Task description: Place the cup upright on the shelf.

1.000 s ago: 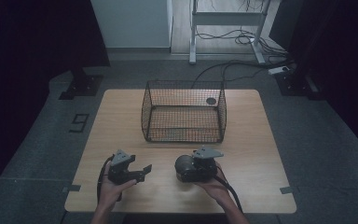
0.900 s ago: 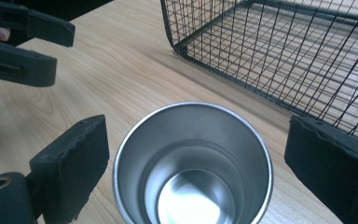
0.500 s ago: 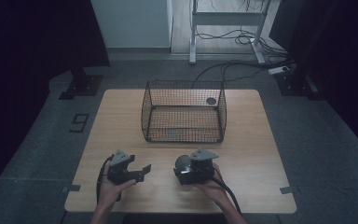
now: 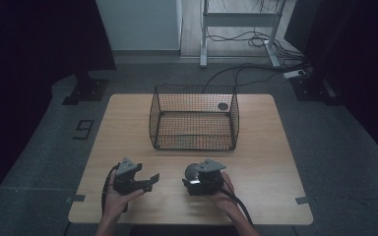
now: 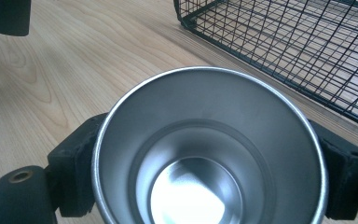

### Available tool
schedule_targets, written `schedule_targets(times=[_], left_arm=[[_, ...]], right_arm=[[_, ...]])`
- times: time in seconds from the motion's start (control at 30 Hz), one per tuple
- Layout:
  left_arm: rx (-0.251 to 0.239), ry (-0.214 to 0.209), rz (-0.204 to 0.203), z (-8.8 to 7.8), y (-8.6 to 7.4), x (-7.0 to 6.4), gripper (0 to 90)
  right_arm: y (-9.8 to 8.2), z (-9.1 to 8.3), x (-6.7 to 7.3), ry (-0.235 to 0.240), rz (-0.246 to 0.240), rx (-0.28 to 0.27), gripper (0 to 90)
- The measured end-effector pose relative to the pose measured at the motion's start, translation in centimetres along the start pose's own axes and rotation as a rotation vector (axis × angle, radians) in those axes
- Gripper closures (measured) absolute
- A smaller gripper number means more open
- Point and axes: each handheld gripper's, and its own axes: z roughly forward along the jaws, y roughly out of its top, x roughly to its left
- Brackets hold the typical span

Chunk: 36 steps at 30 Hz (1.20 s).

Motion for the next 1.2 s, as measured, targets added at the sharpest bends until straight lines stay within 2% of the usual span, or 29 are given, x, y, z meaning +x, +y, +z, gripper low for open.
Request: schedule_targets(times=[0.2, 0.37, 0.67, 1.13, 1.2], left_arm=[[-0.003, 0.001, -0.003, -0.1, 0.0, 0.1, 16.4], [-0.004, 0.001, -0.001, -0.2, 0.0, 0.0, 16.4], [-0.005, 0.003, -0.007, -0.2, 0.0, 0.0, 16.4], [-0.006, 0.005, -0.012, -0.2, 0.0, 0.2, 16.4], [-0.005, 0.004, -0.011, -0.3, 0.0, 0.2, 16.5]], right_arm=[[0.2, -0.1, 0.0, 0.000, -0.014, 0.005, 13.4], [0.4, -0.6, -0.4, 0.005, -0.004, -0.012, 13.4], [2.1, -3.0, -0.7, 0.014, -0.015, -0.066, 13.4], [3.6, -4.5, -1.5, 0.021, -0.009, -0.108, 13.4], [4.0, -4.7, -1.7, 0.037, 0.001, -0.118, 13.4]])
